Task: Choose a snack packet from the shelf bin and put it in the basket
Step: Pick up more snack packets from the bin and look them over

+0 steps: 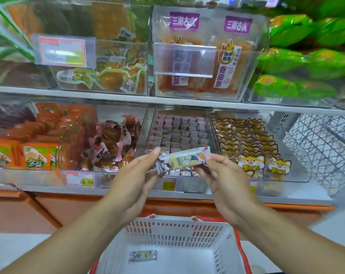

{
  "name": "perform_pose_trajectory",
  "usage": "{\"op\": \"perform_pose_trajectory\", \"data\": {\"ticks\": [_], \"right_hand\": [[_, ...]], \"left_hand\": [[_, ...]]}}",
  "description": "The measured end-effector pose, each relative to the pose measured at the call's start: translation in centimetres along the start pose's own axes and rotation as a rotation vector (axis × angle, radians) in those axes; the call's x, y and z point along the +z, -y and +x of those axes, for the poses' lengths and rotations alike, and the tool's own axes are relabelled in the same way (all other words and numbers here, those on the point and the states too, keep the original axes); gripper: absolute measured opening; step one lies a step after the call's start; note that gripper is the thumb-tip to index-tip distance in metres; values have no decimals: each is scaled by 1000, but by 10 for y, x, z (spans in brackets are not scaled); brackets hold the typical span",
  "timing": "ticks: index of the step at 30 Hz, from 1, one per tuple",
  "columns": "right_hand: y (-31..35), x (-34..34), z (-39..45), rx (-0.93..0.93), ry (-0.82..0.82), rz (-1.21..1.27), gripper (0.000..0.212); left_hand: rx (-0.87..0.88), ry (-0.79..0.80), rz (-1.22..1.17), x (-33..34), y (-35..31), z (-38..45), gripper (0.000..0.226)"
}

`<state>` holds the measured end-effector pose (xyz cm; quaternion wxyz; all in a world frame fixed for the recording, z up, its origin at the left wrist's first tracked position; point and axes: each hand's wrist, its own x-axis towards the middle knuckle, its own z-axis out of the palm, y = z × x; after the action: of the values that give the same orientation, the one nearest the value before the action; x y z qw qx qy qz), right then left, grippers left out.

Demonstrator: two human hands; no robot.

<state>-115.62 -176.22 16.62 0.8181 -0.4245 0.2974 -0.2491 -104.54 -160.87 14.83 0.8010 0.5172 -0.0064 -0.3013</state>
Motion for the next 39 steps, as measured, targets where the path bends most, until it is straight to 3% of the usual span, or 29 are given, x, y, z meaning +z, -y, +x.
{"op": "perform_pose_trajectory", "data": {"ticks": [2, 5, 10, 16, 20, 23, 26, 27, 31, 35, 38, 39], "right_hand": [[-2, -5, -3, 32, 31, 33, 6], [-5, -11, -3, 88, 103, 50, 19], [-4, -15, 7, 139, 195, 37, 30], [-9, -20, 25, 116, 168, 50, 41], [-10, -26, 30, 98, 157, 10, 22], [-8, -28, 27, 3, 244, -181, 38], [-7, -36, 24, -333, 356, -789, 75], [-7, -37, 23, -439, 393, -961, 77], [-9, -39, 21, -554, 382, -1118, 42], [-8, -40, 26, -486, 359, -1073, 37], [-7, -39, 27, -352, 425, -918, 32], [-6, -38, 26, -290, 441, -856, 30]], "left_hand": [[6, 33, -76, -7, 9, -7, 37], [26, 45, -121, -9, 18, -12, 63], [-73, 30, -321, -5, 19, -6, 40], [-109, 4, -346, -3, 20, 4, 45], [-100, -57, -326, -5, 23, 9, 51], [-93, -71, -309, -6, 24, 10, 50], [-102, -75, -281, -6, 25, 6, 44], [-103, -68, -254, -6, 27, 5, 39], [-84, -22, -183, -4, 28, 0, 24], [-53, -10, -165, -6, 26, -1, 26], [67, 12, 100, -8, 26, -3, 13], [121, 25, 207, -9, 26, -3, 18]]}}
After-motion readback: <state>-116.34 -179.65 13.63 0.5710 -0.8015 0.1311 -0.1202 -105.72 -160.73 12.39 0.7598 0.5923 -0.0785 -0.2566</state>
